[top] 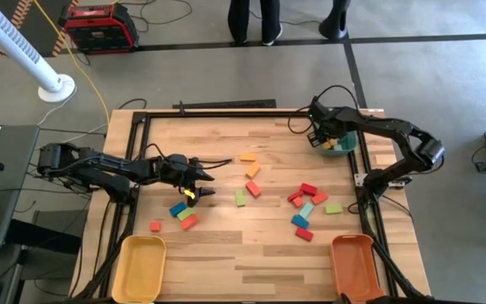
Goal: Sort blocks by size
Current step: Put the orange square block into the green bin
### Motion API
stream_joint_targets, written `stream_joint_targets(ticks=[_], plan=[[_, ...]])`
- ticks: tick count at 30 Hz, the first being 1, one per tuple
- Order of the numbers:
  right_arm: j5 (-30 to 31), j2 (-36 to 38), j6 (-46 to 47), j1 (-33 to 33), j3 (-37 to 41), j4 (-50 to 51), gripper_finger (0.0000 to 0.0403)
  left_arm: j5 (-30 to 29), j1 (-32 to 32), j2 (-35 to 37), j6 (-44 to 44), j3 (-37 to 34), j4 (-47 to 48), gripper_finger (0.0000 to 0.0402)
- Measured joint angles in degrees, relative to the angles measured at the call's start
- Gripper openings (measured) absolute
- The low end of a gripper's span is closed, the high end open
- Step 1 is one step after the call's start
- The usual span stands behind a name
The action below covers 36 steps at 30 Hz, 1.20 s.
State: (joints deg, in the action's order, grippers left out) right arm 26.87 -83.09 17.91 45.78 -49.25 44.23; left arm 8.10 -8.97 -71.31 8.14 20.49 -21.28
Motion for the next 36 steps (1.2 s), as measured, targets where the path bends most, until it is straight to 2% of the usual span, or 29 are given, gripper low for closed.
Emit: stream_joint_targets(ticks=[8, 18, 22, 27, 36], plan=[[0.2, 1.9, 0.0, -3.4, -0.1, -0.4, 0.0256, 0.0, 0.0, 0.0, 0.0, 0.0, 0.0, 0.0247], [0.3, 11.9, -0.4, -11.2, -0.1, -0.6, 0.0255, 0.0, 0.0, 0.0, 0.0, 0.0, 0.0, 0.0247], [-0.4, 15.8, -0.4, -17.7, -0.1, -0.3, 0.0254, 0.0, 0.0, 0.0, 0.0, 0.0, 0.0, 0.0247], [-5.2, 19.1, 1.9, -27.5, -0.1, 0.6, 0.0254, 0.0, 0.0, 0.0, 0.0, 0.0, 0.0, 0.0247], [-6.2, 20.2, 9.3, -48.5, -0.1, 1.5, 0.0254, -0.1, 0.0, 0.0, -0.2, 0.0, -1.6, 0.0247]])
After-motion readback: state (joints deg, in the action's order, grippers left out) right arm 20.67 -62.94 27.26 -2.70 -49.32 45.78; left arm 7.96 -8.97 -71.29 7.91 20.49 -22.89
